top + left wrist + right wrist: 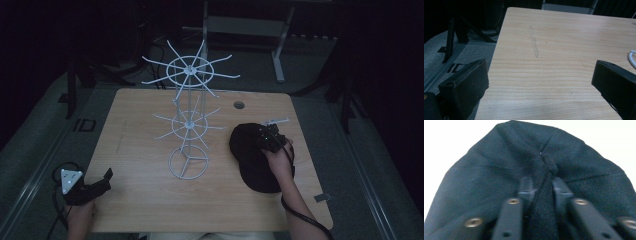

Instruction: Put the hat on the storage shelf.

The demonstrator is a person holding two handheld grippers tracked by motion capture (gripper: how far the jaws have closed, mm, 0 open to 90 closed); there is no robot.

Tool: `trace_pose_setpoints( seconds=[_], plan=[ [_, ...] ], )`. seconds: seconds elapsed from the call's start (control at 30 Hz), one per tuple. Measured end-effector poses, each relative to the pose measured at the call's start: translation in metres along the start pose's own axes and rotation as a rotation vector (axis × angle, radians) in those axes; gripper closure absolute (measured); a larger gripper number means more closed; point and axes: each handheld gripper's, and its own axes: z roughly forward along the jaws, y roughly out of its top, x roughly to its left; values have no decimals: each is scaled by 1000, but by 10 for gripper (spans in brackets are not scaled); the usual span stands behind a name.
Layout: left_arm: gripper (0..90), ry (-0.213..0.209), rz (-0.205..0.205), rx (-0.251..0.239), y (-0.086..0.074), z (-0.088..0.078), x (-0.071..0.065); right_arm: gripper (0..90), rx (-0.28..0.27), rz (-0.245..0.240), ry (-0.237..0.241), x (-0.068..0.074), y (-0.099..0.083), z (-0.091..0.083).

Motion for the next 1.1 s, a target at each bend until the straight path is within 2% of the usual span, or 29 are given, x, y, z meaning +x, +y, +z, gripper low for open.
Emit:
trace_pose_setpoints(
  seconds=[0.1,0.2,0.33,0.47,0.7,1.1],
  plan=[
    [15,1,1,0,0,0,0,826,-42,0,5,1,-3,-5],
    [15,1,-1,-1,0,0,0,837,-80,-29,-6,3,-5,-9],
    [14,2,0,1,0,0,0,843,-134,-43,-26,5,-5,-20],
    [15,1,0,0,0,0,0,846,-191,-41,-22,5,-3,-34],
    [15,2,1,1,0,0,0,847,-259,-35,-21,1,-5,-56],
    [15,6,3,3,0,0,0,846,-386,-38,-6,-3,-2,-106]
  ],
)
